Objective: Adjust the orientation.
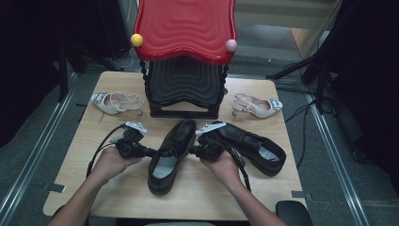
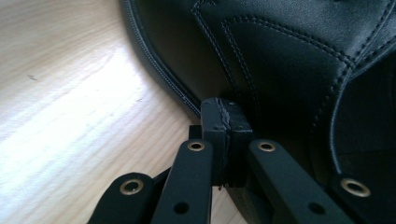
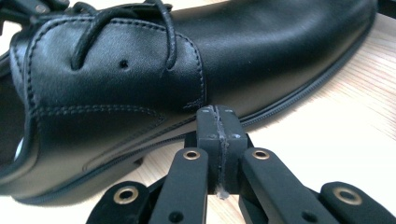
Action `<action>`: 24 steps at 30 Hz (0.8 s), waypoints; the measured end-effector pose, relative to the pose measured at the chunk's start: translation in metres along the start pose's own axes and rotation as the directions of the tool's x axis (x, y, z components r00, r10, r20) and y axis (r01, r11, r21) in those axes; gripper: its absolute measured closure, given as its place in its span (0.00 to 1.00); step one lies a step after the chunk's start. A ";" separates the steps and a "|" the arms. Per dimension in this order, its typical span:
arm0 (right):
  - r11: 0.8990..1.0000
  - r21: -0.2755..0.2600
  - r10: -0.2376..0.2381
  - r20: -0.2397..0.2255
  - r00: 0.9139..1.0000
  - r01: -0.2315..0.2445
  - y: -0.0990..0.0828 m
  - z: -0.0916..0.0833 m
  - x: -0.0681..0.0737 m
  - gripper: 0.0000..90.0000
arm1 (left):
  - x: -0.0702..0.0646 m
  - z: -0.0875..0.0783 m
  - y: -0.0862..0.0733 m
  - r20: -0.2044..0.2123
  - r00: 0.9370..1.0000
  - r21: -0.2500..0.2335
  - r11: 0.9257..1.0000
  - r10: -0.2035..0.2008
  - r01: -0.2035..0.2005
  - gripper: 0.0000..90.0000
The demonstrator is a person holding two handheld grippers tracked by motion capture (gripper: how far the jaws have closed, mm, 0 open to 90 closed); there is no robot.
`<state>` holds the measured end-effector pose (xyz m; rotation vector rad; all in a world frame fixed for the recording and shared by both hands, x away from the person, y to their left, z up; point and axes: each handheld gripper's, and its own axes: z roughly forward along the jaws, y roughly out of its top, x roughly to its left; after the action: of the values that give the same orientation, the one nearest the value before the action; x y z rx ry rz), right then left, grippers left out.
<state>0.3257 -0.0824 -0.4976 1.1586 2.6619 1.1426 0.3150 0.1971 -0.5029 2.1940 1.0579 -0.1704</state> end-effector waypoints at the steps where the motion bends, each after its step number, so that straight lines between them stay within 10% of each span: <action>1: 1.000 0.001 0.007 0.000 1.000 -0.007 0.000 -0.001 -0.001 1.00 | -0.002 0.001 0.000 0.003 1.000 0.001 1.000 0.001 -0.001 1.00; 15: 0.999 -0.024 0.039 0.023 0.999 -0.038 0.003 -0.012 -0.012 1.00 | -0.022 0.017 0.002 0.061 0.998 0.006 1.000 0.015 -0.016 0.96; 24: 0.996 -0.046 0.074 0.053 0.996 -0.072 0.002 -0.024 -0.015 0.86 | -0.016 -0.006 0.003 0.050 0.999 -0.093 0.996 -0.003 0.008 0.64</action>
<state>0.3312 -0.1053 -0.4825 1.2701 2.5607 1.1571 0.3058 0.1892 -0.4908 2.0933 1.0241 -0.1743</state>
